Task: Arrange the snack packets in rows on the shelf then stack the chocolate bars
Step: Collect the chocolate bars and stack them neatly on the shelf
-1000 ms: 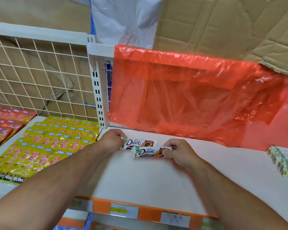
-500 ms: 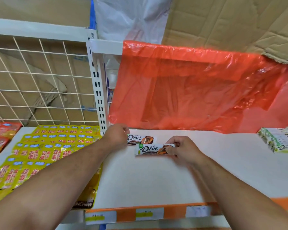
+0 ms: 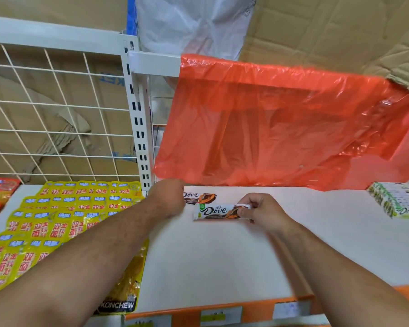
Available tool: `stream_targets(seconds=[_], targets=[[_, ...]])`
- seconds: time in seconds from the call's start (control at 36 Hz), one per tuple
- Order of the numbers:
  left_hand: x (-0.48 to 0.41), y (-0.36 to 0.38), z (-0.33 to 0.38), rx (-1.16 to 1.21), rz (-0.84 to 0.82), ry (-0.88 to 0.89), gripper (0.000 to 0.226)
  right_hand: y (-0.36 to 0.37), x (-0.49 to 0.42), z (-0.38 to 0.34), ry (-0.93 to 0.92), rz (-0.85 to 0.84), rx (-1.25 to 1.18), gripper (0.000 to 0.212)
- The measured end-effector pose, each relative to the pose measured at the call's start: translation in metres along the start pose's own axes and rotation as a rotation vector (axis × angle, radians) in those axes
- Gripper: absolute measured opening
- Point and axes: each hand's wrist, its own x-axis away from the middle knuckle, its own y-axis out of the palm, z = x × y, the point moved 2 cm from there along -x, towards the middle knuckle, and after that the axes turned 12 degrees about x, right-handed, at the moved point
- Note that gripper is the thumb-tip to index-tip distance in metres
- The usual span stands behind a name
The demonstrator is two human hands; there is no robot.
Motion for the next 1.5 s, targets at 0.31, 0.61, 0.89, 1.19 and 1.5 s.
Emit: stream_targets(seconds=[0.31, 0.61, 0.89, 1.19, 1.5], targets=[[-0.002, -0.004, -0.01, 0.007, -0.004, -0.046, 0.028, 0.009, -0.013, -0.003, -0.008, -0.042, -0.006, 0.016], [0.012, -0.038, -0.009, 0.124, 0.333, 0.086, 0.033, 0.04, -0.025, -0.021, -0.007, -0.095, 0.105, 0.01], [0.038, -0.051, -0.021, 0.132, 0.427, 0.083, 0.045, 0.056, -0.045, -0.05, -0.062, 0.002, 0.387, 0.012], [0.054, -0.052, -0.022, 0.113, 0.422, 0.083, 0.046, 0.057, -0.053, -0.058, 0.022, 0.082, 0.484, 0.018], [0.059, -0.049, -0.022, 0.113, 0.401, 0.046, 0.039, 0.058, -0.052, -0.06, 0.014, 0.109, 0.547, 0.026]])
